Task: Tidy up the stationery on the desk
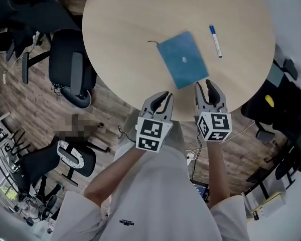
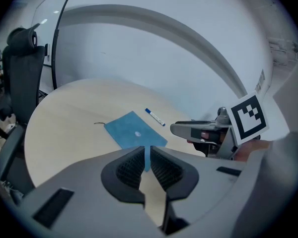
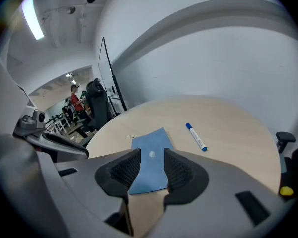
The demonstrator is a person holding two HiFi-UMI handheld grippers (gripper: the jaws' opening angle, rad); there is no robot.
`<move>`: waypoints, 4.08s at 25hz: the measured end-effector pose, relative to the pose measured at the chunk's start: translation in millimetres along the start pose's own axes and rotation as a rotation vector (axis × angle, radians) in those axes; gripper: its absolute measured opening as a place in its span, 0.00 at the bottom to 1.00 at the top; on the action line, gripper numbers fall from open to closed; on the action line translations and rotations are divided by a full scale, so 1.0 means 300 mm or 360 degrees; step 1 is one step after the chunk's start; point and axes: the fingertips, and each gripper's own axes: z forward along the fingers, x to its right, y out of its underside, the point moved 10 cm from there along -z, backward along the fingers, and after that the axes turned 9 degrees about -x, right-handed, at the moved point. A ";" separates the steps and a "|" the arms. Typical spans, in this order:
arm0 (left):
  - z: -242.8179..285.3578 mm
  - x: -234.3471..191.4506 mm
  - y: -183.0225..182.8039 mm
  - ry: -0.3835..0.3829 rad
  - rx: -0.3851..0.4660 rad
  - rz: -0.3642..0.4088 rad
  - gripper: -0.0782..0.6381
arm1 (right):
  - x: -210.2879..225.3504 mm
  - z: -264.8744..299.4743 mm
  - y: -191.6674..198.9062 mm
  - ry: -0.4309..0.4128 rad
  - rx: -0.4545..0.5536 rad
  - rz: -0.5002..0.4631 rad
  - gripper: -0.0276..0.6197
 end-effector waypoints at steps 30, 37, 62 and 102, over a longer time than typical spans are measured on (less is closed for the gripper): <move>0.450 -0.045 0.108 0.0041 -0.0172 -0.0202 0.42 | 0.221 0.300 0.122 -0.0009 -0.0272 -0.0001 0.37; 0.451 -0.054 0.105 0.0058 -0.0165 -0.0178 0.42 | 0.229 0.307 0.124 0.0019 -0.0276 0.0000 0.37; 0.352 -0.296 0.063 -0.0033 -0.0143 -0.0037 0.42 | -0.061 0.284 0.236 -0.0042 -0.0269 0.0305 0.37; 0.314 -0.144 -0.236 0.0016 -0.0013 0.0204 0.15 | 0.237 0.214 -0.065 0.0405 0.0054 0.0202 0.18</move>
